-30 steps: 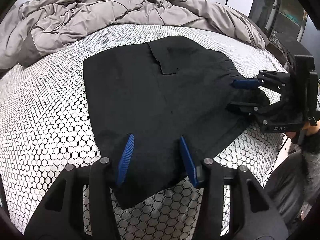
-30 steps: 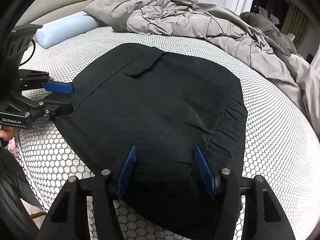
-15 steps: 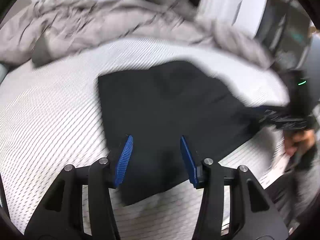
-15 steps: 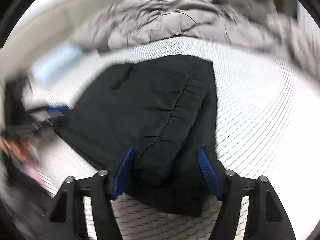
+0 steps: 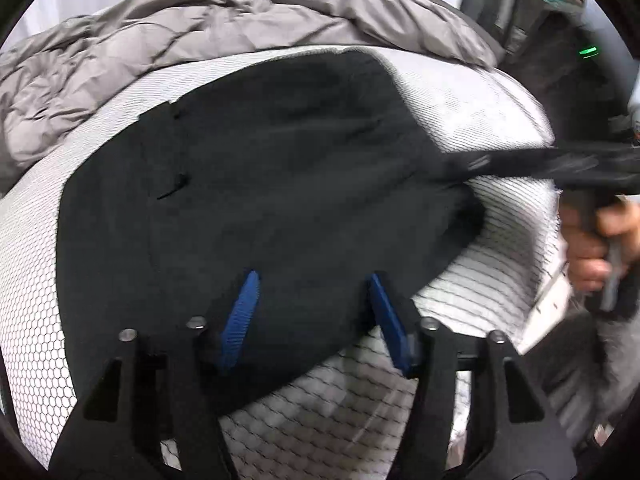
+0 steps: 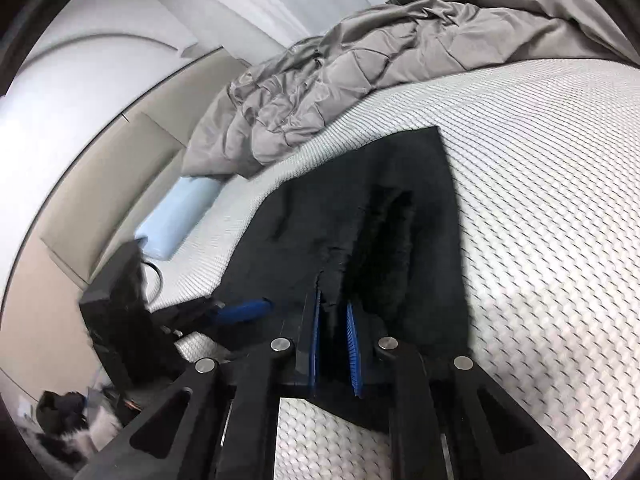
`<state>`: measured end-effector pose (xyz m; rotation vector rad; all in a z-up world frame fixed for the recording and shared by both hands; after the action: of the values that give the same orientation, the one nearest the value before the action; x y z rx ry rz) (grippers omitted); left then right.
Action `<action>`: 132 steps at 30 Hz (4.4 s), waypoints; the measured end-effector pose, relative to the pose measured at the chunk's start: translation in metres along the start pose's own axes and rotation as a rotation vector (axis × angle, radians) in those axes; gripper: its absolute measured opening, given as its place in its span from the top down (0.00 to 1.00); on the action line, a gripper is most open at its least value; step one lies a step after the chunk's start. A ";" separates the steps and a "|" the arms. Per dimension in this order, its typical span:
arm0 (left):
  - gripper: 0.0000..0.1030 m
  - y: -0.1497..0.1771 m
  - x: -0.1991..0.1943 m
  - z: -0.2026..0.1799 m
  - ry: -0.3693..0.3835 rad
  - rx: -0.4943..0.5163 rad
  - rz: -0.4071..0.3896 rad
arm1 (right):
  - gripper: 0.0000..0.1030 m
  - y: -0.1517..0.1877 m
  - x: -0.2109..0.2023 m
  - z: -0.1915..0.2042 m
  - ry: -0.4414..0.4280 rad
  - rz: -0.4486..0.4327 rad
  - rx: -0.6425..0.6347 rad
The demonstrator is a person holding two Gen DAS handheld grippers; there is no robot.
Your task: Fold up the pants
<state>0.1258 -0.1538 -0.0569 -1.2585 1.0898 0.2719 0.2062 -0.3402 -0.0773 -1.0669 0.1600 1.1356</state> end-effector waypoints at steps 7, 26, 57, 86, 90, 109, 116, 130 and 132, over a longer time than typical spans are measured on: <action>0.38 -0.024 0.013 -0.043 0.012 0.062 -0.060 | 0.82 0.012 -0.003 -0.020 0.042 0.035 0.047; 0.39 -0.036 0.042 -0.080 -0.067 0.105 -0.029 | 0.86 -0.003 0.003 -0.007 -0.099 0.052 0.056; 0.38 -0.029 0.068 -0.080 -0.108 0.064 -0.015 | 0.84 -0.060 0.049 -0.076 0.053 0.186 0.083; 0.36 0.076 -0.036 0.196 -0.068 -0.592 -0.069 | 0.59 -0.001 -0.012 -0.046 -0.109 0.021 0.217; 0.72 0.070 -0.026 0.188 0.156 -0.630 -0.058 | 0.61 -0.003 0.015 -0.045 -0.204 0.040 0.292; 0.60 0.011 -0.006 0.180 -0.189 -0.441 -0.080 | 0.60 0.001 -0.004 -0.052 0.098 -0.021 0.150; 0.51 0.030 -0.037 0.165 -0.258 -0.415 -0.109 | 0.53 0.026 -0.046 -0.046 0.277 -0.060 -0.016; 0.01 0.063 -0.123 0.091 -0.342 -0.348 -0.341 | 0.00 0.029 -0.056 0.022 0.308 -0.338 -0.225; 0.01 0.065 -0.129 0.086 -0.356 -0.331 -0.370 | 0.00 0.032 -0.056 0.028 0.320 -0.358 -0.250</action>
<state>0.0594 -0.0088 -0.0047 -1.6049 0.5059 0.3866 0.1434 -0.3556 -0.0486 -1.4332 0.0749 0.6689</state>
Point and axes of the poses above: each gripper's, at about its wrist camera, not at the fingertips, and x roughly the way its jaws point, z to its left, y to its underside, the point moved 6 cm from there along x, roughly the way its jaws point, and after that the axes turned 1 degree about z, right-handed, at the moved point
